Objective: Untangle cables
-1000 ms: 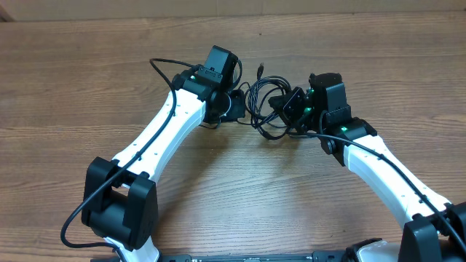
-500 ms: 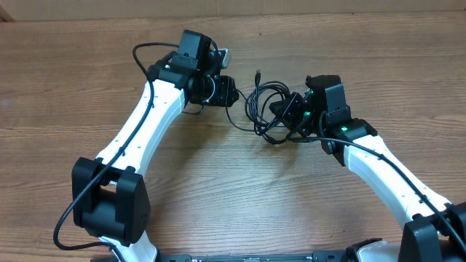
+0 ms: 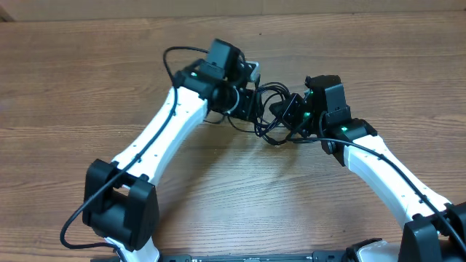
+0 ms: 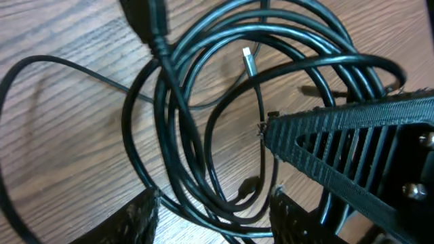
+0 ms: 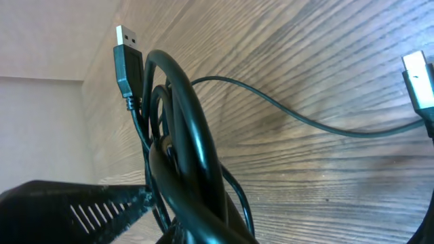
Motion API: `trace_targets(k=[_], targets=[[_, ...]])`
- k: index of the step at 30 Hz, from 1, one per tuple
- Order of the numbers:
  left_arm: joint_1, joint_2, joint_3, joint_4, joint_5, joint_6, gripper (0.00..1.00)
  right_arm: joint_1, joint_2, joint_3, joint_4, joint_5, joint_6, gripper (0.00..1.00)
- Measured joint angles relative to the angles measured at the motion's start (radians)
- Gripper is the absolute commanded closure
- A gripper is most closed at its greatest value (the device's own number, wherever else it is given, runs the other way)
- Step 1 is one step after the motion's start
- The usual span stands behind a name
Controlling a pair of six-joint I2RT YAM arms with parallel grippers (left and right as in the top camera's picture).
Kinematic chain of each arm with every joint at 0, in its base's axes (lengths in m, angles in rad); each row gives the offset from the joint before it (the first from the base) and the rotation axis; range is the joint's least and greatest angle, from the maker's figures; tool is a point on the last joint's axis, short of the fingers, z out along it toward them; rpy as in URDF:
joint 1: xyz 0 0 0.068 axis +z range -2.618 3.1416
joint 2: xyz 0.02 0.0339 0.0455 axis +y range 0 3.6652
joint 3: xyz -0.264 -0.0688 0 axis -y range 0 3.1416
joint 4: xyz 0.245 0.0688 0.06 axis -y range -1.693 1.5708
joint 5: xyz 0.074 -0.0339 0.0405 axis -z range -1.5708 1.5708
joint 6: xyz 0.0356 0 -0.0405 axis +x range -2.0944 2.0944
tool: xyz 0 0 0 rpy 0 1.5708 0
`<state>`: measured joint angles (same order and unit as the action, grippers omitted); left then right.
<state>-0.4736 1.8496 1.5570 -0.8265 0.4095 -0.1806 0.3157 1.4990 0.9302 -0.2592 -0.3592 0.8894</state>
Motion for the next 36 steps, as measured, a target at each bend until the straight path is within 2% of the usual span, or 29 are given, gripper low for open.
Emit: trace_targets(k=[6,11,13,19,22,26,31,34,36], targets=[[-0.027,0.000,-0.016,-0.008,-0.076,-0.047,0.48,0.000,0.000,0.000,-0.023,0.000,0.000,0.96],[-0.027,0.000,-0.052,-0.013,-0.111,-0.119,0.25,0.000,0.000,0.000,-0.023,-0.008,0.000,0.96],[-0.027,0.000,-0.067,-0.014,-0.118,-0.177,0.25,0.000,0.000,0.000,-0.023,-0.014,0.000,0.96],[-0.027,0.000,-0.087,0.014,-0.119,-0.280,0.34,0.000,0.000,0.000,-0.002,-0.053,0.000,0.96],[-0.029,0.000,-0.099,0.051,-0.118,-0.315,0.41,0.000,0.000,0.000,0.004,-0.066,0.000,0.96],[-0.029,0.000,-0.117,0.074,-0.118,-0.352,0.60,-0.001,0.000,0.000,0.005,-0.085,0.000,0.96],[-0.029,0.000,-0.119,0.095,-0.116,-0.382,0.96,-0.001,0.000,0.000,0.005,-0.109,0.000,0.96],[-0.031,0.000,-0.119,0.115,-0.115,-0.392,0.96,-0.001,0.000,0.000,0.005,-0.114,0.000,0.96],[-0.030,0.000,-0.119,0.128,-0.118,-0.393,0.96,-0.001,0.000,0.000,0.005,-0.114,0.000,0.92]])
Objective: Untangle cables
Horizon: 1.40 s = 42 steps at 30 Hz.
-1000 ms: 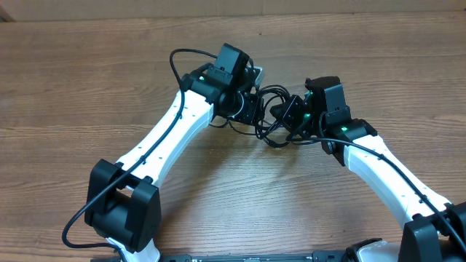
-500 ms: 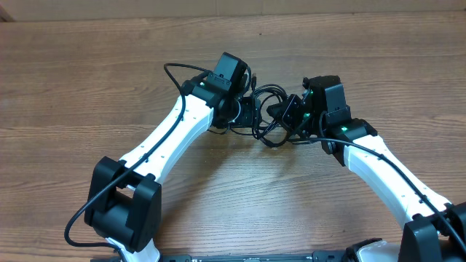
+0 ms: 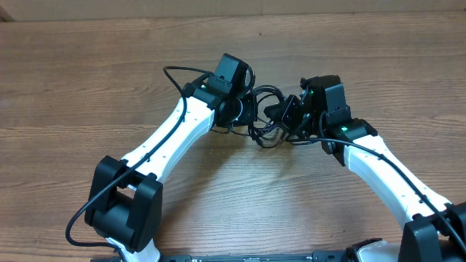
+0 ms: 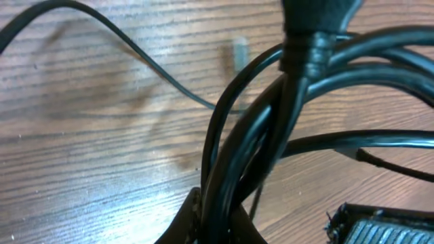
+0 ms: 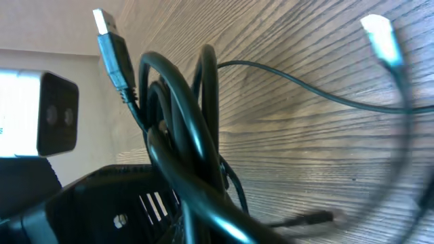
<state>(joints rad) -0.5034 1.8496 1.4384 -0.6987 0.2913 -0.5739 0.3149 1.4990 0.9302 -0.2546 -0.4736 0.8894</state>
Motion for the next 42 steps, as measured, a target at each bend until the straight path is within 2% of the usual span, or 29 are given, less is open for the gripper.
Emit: trace_targets(k=[6,9,13,22,27,32,37,42], targets=[[0.037,0.000,-0.006,0.040,-0.016,-0.008,0.96,0.000,0.000,0.000,-0.053,-0.002,-0.040,0.73],[0.079,0.000,-0.006,0.041,-0.019,-0.038,0.96,0.000,0.000,0.000,-0.107,0.004,-0.074,0.70],[0.130,0.000,-0.006,0.041,-0.026,-0.073,0.96,0.000,0.000,0.000,-0.186,0.042,-0.092,0.59],[0.150,0.000,-0.006,0.044,-0.035,-0.086,0.96,0.005,0.000,0.000,-0.202,0.050,-0.104,0.53],[0.150,0.000,-0.007,0.102,-0.034,-0.087,0.96,0.043,0.000,0.000,-0.198,0.024,-0.105,0.50],[0.150,0.000,-0.007,0.127,-0.030,-0.098,0.96,0.090,0.000,0.000,-0.114,-0.029,-0.105,0.44],[0.150,0.000,-0.007,0.111,-0.016,-0.115,0.96,0.120,0.000,0.000,-0.018,-0.058,-0.105,0.44],[0.150,0.000,-0.007,0.110,0.026,-0.160,0.96,0.124,0.000,0.000,-0.002,-0.062,-0.104,0.44]])
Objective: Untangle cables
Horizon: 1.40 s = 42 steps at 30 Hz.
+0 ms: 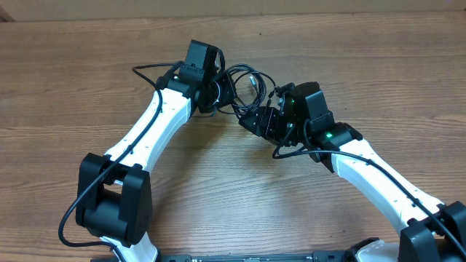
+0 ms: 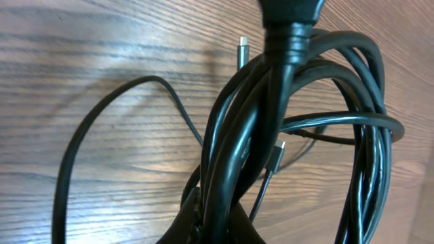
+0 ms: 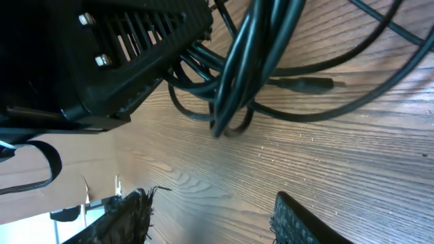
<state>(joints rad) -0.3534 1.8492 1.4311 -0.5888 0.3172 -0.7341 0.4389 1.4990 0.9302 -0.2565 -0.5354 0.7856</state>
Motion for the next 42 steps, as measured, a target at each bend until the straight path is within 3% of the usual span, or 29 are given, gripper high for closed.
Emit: trace_targets(k=[6,13,32,42], targets=[[0.000,-0.002,0.000,-0.001,0.043,-0.035,0.96,0.000,0.000,0.000,0.000,0.019,0.008,0.54],[-0.016,-0.053,0.000,-0.006,0.063,-0.049,0.96,0.000,0.000,0.000,-0.001,0.111,0.076,0.56],[-0.025,-0.161,0.000,-0.083,0.083,-0.053,0.96,0.010,0.000,0.000,0.007,0.282,0.100,0.44],[-0.025,-0.174,0.000,-0.086,0.012,-0.037,0.96,0.008,0.000,0.000,0.033,0.199,0.104,0.41]])
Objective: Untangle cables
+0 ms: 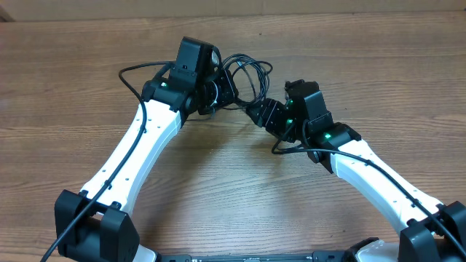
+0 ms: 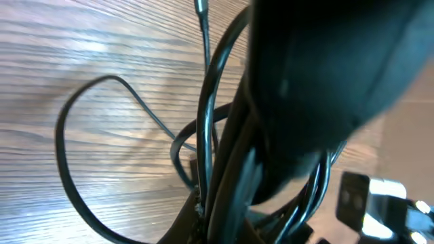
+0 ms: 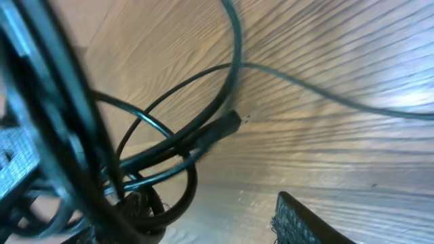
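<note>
A tangle of black cables (image 1: 248,71) hangs in loops at the table's far middle. My left gripper (image 1: 220,92) is shut on the bundle (image 2: 222,159), and a big blurred black plug (image 2: 319,81) fills the left wrist view. A thin strand (image 2: 74,115) loops over the wood. My right gripper (image 1: 264,113) sits just right of the tangle and stands open (image 3: 217,220), its right finger (image 3: 305,224) bare. A cable loop (image 3: 186,179) curls round its left finger, and a small connector (image 3: 222,127) lies beyond.
A thin black cable (image 1: 131,69) arcs off to the left of my left wrist. Another strand (image 1: 281,149) curls on the wooden table (image 1: 233,196) beside my right forearm. A pale wall edge (image 1: 218,7) runs along the back.
My left gripper still grips the bundle, which now sits a little higher and tilted, with the plug close to the left wrist camera. My open right gripper has shifted slightly up-right, and a loop now curls round its left finger.
First my right gripper was shut on the bundle while the left stood open over the coils. Then both were shut on the bundle. After that the right had let go and stood open as the left held the tangle farther left, as now.
</note>
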Motion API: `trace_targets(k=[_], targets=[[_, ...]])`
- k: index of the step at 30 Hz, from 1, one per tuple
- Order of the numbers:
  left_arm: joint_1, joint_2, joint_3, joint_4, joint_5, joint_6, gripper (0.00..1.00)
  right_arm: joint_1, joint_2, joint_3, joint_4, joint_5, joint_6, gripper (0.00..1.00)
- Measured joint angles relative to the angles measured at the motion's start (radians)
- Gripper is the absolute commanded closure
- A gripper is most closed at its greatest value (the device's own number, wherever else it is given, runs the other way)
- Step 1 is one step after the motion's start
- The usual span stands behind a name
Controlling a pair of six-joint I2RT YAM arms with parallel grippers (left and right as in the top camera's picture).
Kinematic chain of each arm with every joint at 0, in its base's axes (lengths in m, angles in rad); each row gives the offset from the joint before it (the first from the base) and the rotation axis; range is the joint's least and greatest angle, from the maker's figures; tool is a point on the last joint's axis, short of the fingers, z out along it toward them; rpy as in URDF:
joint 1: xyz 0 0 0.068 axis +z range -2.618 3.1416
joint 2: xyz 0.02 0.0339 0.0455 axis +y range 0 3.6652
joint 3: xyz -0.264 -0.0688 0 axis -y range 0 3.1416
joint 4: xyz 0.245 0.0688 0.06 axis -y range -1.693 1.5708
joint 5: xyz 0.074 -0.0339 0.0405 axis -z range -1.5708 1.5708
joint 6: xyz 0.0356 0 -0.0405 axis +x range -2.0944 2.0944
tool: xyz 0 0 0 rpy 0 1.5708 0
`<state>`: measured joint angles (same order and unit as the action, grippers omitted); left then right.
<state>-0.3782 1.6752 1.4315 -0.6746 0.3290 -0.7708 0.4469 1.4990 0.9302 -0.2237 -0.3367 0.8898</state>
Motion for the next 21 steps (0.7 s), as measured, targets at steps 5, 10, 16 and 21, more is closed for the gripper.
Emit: trace_targets(k=[5,10,16,21], targets=[[0.000,0.000,0.000,-0.006,-0.065,0.016,0.96,0.000,0.000,0.000,0.030,-0.084,0.005,0.41],[0.000,0.000,0.000,-0.003,-0.086,0.019,0.96,0.000,0.000,0.000,0.039,-0.104,0.062,0.41],[0.000,0.000,0.000,0.017,-0.069,0.020,0.96,0.000,0.000,0.000,0.043,-0.058,0.125,0.41],[0.000,0.000,0.000,0.026,-0.035,0.019,0.96,0.000,0.000,0.000,0.041,0.005,0.142,0.41]])
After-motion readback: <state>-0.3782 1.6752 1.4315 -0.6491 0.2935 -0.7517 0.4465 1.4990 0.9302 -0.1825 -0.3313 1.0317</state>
